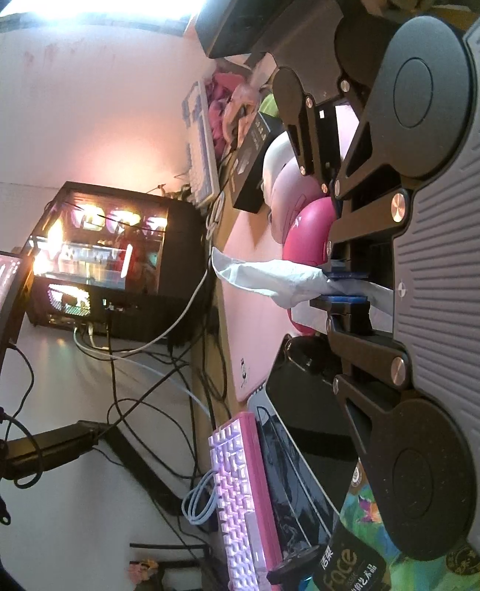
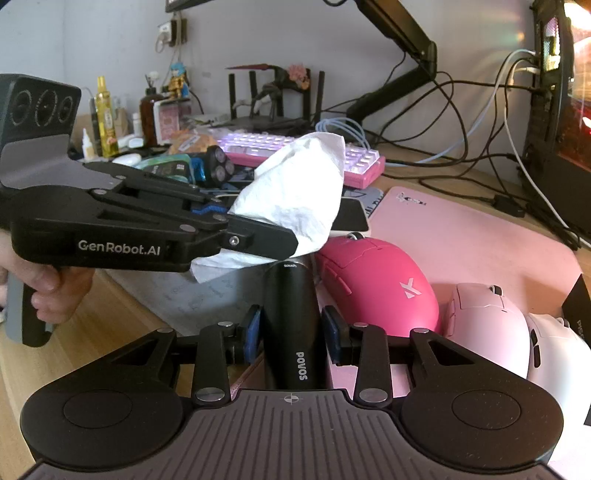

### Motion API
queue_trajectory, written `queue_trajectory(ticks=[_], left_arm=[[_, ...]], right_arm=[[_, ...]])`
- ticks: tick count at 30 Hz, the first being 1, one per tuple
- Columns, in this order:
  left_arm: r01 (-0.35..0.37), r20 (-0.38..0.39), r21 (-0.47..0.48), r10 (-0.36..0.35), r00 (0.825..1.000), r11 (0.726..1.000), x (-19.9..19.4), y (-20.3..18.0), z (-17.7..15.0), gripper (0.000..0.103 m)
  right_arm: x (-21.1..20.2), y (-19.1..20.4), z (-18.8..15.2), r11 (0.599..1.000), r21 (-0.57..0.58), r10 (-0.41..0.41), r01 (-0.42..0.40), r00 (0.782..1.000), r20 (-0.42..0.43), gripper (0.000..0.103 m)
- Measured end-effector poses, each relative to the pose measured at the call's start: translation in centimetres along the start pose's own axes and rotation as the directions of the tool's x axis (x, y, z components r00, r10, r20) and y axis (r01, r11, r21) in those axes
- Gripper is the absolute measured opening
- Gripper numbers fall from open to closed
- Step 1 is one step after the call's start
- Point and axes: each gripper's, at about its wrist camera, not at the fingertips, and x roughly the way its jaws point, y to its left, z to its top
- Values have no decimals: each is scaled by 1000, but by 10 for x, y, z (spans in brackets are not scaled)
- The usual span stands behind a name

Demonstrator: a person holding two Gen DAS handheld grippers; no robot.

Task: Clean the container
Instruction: 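Keep wiping the black device's body with the tissue in the left gripper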

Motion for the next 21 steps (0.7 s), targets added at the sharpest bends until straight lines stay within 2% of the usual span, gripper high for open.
queue_trajectory(ticks=[10,17,21], left_arm=[[87,-19,53,-87,996,995,0,-12,-2,12],[186,-38,77,-183,982,980,1,-20,-6,12],[214,-42,65,-212,976,975,2,-19,-7,12]], right_arm=[[0,1,0,1000,1,1,-1,1000,0,39],[0,1,-1,1000,0,0,0,1000,0,39],[0,0,0,1000,0,-1,1,1000,0,39]])
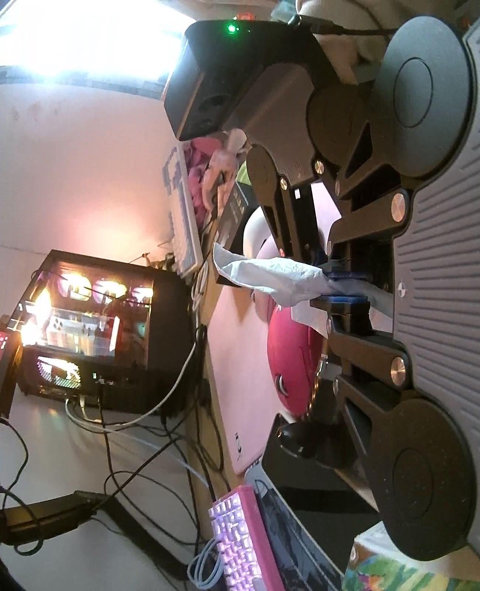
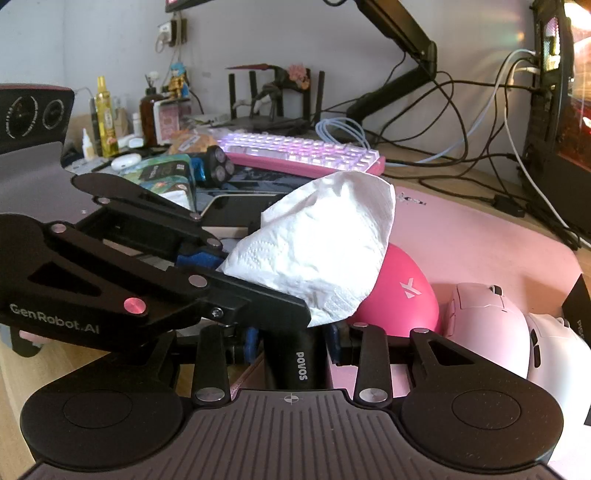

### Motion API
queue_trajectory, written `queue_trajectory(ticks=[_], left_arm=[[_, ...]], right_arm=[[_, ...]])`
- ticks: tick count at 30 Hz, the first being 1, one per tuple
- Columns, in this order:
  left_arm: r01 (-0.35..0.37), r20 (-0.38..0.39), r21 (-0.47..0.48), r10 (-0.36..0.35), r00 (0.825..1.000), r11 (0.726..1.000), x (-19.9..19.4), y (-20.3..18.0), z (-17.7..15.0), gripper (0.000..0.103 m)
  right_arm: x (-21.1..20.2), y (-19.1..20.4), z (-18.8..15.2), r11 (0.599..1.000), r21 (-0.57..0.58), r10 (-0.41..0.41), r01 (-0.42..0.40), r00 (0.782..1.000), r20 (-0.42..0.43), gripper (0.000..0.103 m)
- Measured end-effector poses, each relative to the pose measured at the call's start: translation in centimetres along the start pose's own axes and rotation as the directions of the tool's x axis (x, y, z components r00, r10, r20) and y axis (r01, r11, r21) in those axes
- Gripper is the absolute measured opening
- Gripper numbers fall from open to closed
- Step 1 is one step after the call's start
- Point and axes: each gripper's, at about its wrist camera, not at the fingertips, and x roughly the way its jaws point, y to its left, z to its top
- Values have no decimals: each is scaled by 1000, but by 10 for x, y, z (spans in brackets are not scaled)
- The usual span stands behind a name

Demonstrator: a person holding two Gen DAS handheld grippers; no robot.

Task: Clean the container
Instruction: 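Keep wiping the black device's body with the tissue in the left gripper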

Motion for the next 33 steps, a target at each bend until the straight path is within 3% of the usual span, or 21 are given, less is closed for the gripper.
queue_trajectory(ticks=[4,19,26,33], left_arm=[[-5,2,-17,5,1000,1000,0,3,0,12],[-203,28,-91,207,978,975,-5,21,5,12],[-186,25,-64,188,982,981,-5,16,6,12],[-103,15,-28,104,995,994,-2,6,4,12]], right_arm=[[0,0,0,1000,0,0,0,1000,0,39],[0,0,0,1000,0,0,0,1000,0,39],[0,0,0,1000,0,0,0,1000,0,39],[0,-1,-1,1000,1,1,-1,1000,0,39]])
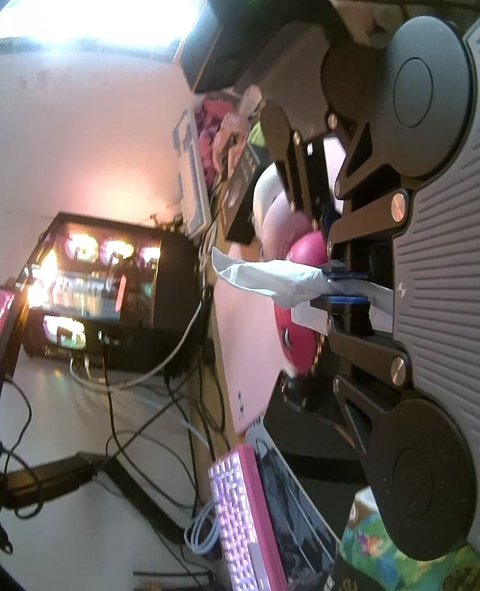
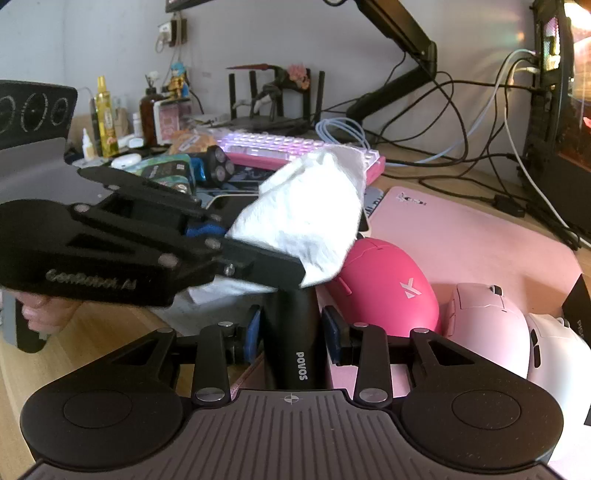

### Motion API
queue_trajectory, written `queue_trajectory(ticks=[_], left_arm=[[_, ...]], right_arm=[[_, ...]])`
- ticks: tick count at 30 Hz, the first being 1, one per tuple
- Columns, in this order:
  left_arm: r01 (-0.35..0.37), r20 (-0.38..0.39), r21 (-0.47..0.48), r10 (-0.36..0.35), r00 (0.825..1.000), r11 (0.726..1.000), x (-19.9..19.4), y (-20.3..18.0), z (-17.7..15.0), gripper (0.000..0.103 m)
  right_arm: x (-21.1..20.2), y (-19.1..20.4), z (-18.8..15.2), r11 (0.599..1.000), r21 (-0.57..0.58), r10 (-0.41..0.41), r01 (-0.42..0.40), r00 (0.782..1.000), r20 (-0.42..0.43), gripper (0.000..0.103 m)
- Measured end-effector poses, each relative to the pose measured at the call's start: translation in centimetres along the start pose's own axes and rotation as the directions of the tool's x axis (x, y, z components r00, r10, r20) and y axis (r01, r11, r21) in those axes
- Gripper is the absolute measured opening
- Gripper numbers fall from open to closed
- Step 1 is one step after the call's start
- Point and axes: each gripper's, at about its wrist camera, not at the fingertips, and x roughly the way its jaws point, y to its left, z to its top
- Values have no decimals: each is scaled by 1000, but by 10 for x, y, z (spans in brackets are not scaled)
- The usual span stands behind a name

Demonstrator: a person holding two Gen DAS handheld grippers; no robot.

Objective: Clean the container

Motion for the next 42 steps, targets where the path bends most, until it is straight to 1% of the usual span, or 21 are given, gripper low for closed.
queue_trajectory(ticks=[6,8,11,15,20,24,26,30,35,42], left_arm=[[69,-10,10,-69,998,998,1,-4,-3,12],[81,-11,12,-80,997,997,2,-6,-4,12],[80,-11,8,-80,997,997,2,-6,-4,12],[54,-5,-14,-54,999,998,2,-2,-4,12],[-7,4,-35,7,1000,999,0,4,-2,12],[-64,10,-48,65,998,997,-2,9,0,12],[-80,13,-49,81,997,996,-3,10,0,12],[-88,12,-35,89,996,995,-3,8,1,12],[-54,5,-18,54,999,998,-2,4,1,12],[38,-9,20,-38,999,999,-1,-5,-2,12]], right_arm=[[0,2,0,1000,-1,-1,1,1000,0,39],[0,2,0,1000,-1,-1,1,1000,0,39],[0,3,0,1000,-1,-1,1,1000,0,39],[0,4,0,1000,-1,-1,1,1000,1,39],[0,1,0,1000,0,0,0,1000,0,39],[0,1,0,1000,0,0,0,1000,0,39],[0,1,0,1000,0,0,0,1000,0,39],[0,2,0,1000,0,0,0,1000,0,39],[1,1,0,1000,0,0,0,1000,0,39],[1,0,0,1000,-2,-1,1,1000,0,39]])
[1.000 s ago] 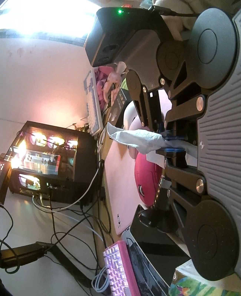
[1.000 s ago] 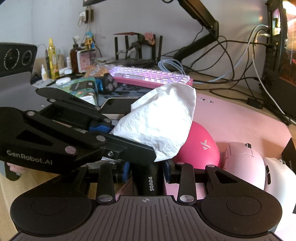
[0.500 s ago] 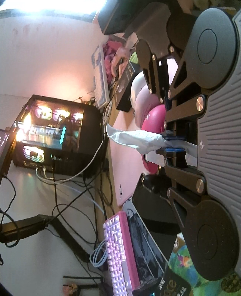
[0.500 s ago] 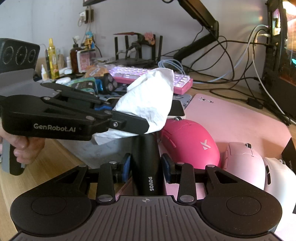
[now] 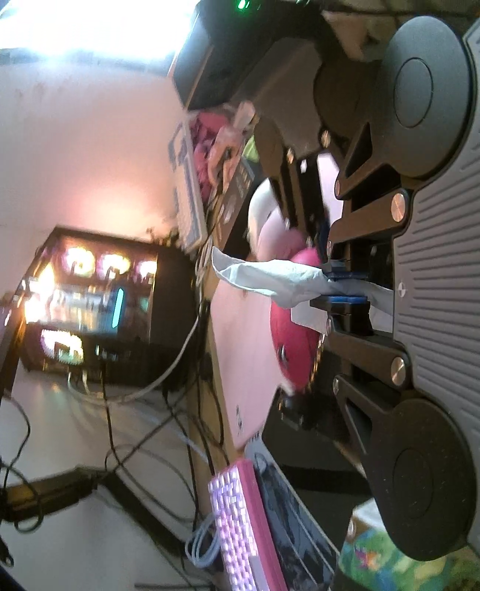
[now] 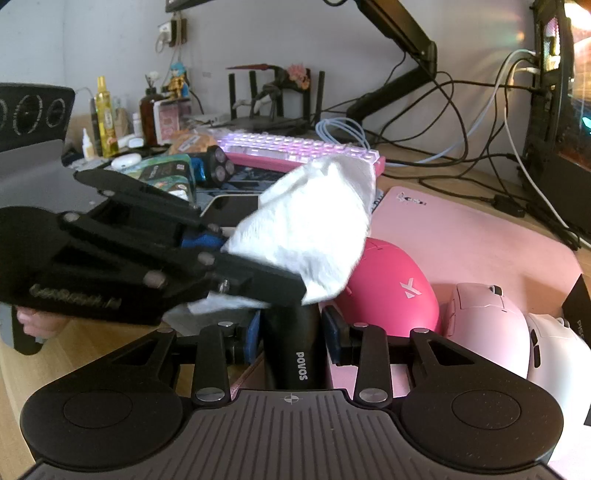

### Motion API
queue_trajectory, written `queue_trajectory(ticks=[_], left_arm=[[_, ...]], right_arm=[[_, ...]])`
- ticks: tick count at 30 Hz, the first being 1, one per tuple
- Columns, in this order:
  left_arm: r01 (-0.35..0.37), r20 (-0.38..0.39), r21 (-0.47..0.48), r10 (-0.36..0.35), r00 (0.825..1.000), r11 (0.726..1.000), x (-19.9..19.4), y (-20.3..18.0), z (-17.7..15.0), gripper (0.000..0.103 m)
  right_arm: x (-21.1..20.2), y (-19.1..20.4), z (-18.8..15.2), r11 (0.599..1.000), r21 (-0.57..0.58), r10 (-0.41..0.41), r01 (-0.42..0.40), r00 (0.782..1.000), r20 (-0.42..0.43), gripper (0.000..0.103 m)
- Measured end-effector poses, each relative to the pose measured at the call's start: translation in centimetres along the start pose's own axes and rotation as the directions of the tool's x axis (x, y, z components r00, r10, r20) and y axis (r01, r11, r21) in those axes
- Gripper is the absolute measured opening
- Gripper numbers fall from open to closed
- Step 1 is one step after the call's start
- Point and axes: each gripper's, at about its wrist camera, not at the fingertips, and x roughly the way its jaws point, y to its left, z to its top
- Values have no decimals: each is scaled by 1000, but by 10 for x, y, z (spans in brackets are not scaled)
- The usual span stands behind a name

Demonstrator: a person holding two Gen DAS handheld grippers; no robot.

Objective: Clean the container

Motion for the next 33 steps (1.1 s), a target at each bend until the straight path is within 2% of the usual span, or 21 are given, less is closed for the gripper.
queue_trajectory(ticks=[5,10,18,25,33], left_arm=[[37,-6,21,-37,999,999,0,-5,-1,12],[33,-4,3,-33,999,999,1,-2,-4,12],[-54,9,-43,55,998,998,1,10,-2,12],[-153,18,-73,155,988,986,-2,17,2,12],[-124,12,-29,124,992,992,-1,9,3,12]], right_arm=[[0,-2,0,1000,-1,-1,1,1000,0,39],[0,-3,0,1000,-3,-3,3,1000,0,39],[0,-1,0,1000,-4,-3,3,1000,0,39],[0,1,0,1000,-4,-3,3,1000,0,39],[0,1,0,1000,-2,-2,2,1000,0,39]])
